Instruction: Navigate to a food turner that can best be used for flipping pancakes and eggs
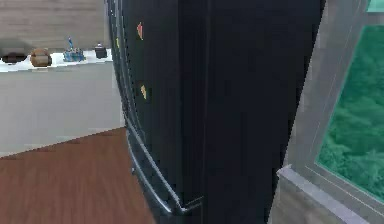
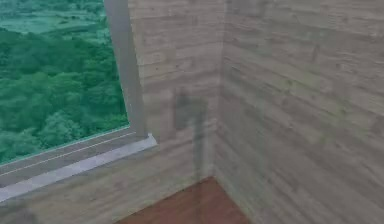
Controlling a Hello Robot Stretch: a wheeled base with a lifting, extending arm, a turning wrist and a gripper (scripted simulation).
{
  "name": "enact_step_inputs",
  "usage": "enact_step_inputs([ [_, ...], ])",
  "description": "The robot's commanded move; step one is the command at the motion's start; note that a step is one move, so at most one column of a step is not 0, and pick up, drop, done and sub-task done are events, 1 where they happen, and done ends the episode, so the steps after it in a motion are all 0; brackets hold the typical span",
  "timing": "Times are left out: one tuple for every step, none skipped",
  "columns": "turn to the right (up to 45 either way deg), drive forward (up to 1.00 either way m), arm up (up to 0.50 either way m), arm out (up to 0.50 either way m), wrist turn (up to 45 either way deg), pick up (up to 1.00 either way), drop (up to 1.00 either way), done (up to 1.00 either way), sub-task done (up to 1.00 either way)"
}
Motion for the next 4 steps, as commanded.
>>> enact_step_inputs([
  [-45.0,0.0,0.0,0.0,0.0,0.0,0.0,0.0,0.0],
  [-27.0,0.0,0.0,0.0,0.0,0.0,0.0,0.0,0.0],
  [0.0,0.4,0.0,0.0,0.0,0.0,0.0,0.0,0.0],
  [45.0,0.0,0.0,0.0,0.0,0.0,0.0,0.0,0.0],
])
